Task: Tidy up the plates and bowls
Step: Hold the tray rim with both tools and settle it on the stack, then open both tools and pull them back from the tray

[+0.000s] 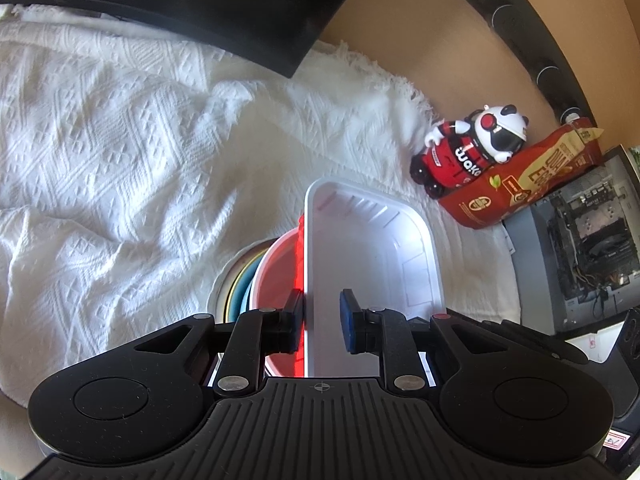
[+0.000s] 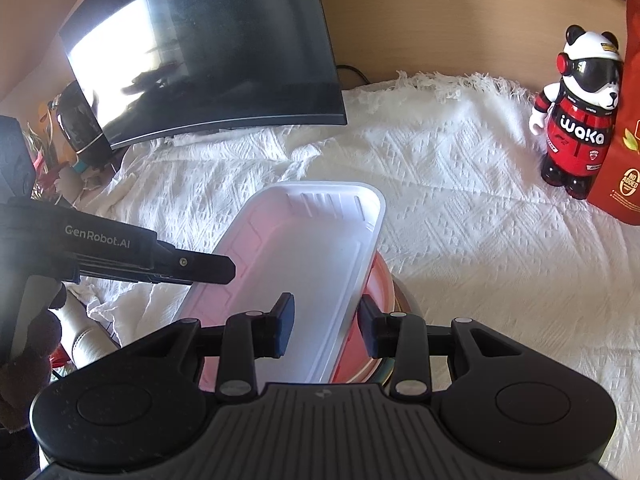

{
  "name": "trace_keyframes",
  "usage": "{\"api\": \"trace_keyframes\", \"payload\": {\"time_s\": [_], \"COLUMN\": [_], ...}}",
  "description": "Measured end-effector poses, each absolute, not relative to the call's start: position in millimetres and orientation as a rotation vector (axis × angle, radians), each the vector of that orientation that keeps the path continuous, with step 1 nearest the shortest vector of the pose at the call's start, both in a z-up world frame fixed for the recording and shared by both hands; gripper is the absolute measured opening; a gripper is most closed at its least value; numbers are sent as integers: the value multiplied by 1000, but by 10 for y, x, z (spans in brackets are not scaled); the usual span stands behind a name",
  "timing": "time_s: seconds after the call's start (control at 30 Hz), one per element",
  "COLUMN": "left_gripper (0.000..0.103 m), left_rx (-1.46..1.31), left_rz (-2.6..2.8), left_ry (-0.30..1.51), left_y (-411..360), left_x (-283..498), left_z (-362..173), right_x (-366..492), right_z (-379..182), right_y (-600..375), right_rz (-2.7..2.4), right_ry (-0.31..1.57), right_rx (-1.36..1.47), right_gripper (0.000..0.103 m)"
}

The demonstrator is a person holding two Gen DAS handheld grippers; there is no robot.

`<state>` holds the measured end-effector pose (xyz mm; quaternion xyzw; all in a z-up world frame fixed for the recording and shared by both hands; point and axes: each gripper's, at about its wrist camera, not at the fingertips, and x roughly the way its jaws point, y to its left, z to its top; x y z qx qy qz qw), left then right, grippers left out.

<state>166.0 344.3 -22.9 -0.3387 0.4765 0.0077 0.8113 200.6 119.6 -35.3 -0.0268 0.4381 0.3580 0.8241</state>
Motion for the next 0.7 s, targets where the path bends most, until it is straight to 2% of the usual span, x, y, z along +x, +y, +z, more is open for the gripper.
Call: {"api": "trace_keyframes", "payload": {"time_s": [0.7], "left_gripper": [21], "left_rx": [-698], "left_rz": [16], "left_ry": [902], "left_y": [3483], "left_x": [1467], "left_z": [-44], "right_x": [1954], "right_z": [-231], "right_y": [1067], "right_rz": [677], "right_ry": [860], "right_rx": [-30], "right_gripper": [35]}}
